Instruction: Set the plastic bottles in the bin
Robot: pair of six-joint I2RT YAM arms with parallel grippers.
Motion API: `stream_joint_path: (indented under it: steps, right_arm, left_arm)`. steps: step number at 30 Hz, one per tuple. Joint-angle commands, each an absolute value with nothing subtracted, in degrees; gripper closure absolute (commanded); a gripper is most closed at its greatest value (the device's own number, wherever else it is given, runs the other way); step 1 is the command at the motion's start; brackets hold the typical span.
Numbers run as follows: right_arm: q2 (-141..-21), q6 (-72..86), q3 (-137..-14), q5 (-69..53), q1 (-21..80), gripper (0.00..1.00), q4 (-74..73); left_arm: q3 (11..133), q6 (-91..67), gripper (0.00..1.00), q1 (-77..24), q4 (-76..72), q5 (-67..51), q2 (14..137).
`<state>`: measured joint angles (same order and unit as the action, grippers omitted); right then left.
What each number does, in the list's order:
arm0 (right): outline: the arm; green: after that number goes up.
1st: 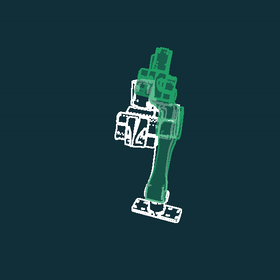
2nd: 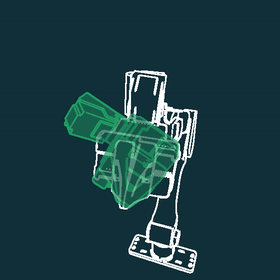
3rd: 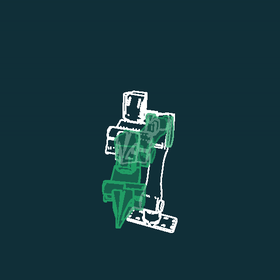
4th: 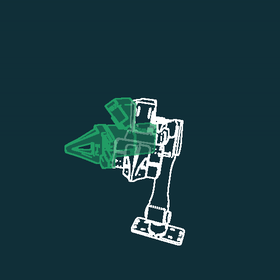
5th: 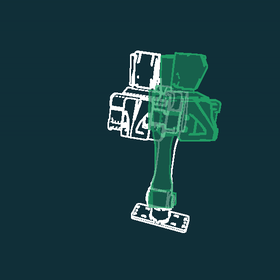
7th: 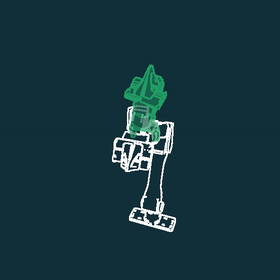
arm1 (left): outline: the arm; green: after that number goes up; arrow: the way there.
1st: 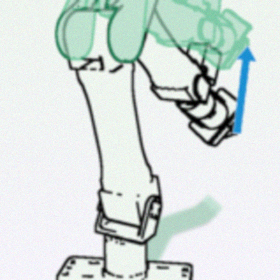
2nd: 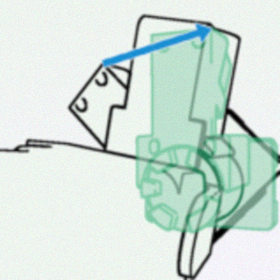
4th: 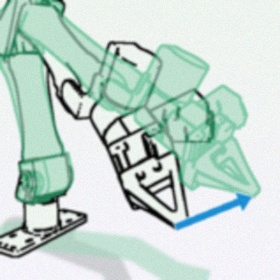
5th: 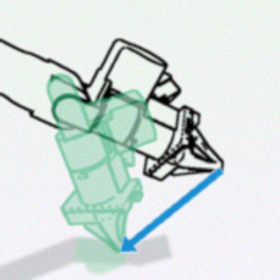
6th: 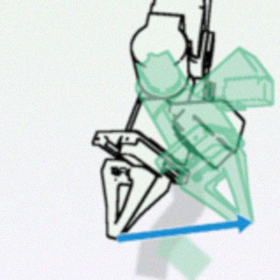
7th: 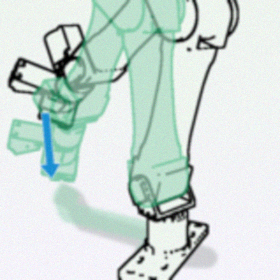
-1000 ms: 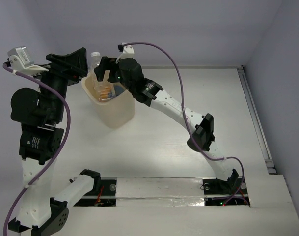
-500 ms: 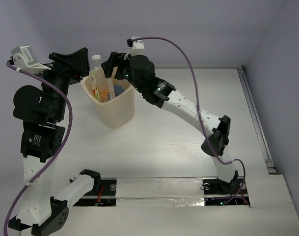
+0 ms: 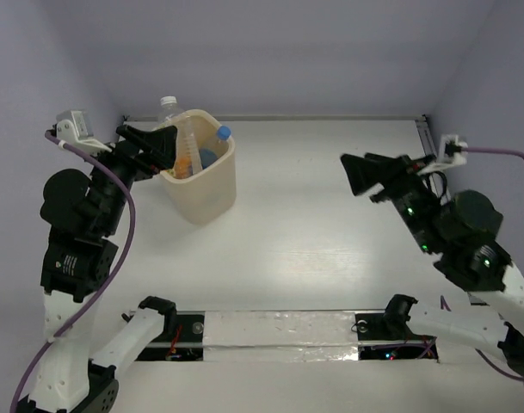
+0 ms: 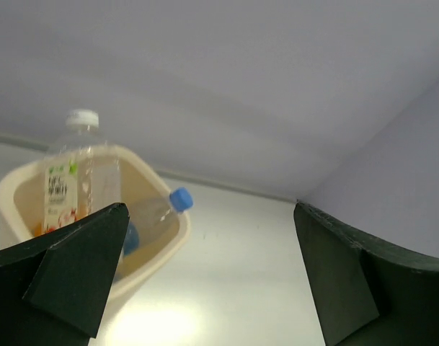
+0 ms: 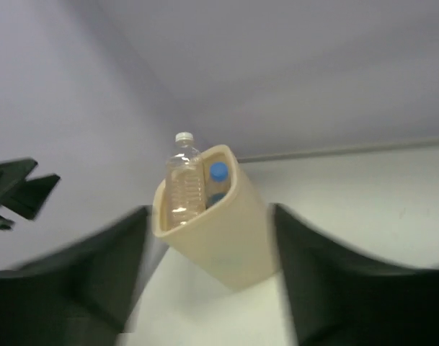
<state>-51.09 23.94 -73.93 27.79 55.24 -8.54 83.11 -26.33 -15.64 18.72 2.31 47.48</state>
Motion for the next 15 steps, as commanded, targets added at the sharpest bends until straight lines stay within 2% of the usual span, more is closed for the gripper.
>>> stream_joint_path:
  steps: [1, 2, 7, 15]
  right_arm:
    - [-43.53, 29.87, -65.5, 33.31, 55.72, 0.11, -23.62]
    - [-41.77, 32.58, -64.09, 33.75, 55.72, 0.0, -25.3]
    - [-35.78, 36.47, -59.42, 35.86, 55.72, 0.0, -30.06]
    - [-36.91, 33.93, -62.05, 31.73, 55.72, 0.0, -31.99]
  left_arm:
    - [79.29, -28.38, 0.01, -15.21, 20.56, 1.05, 42.73]
    - [78.41, -28.74, 0.01, -15.21, 21.0, 1.75, 42.11]
    - [73.84, -33.38, 0.01, -15.21, 23.11, 0.36, 41.31]
    - [68.38, -38.4, 0.01, -15.21, 23.29, -2.11, 38.67]
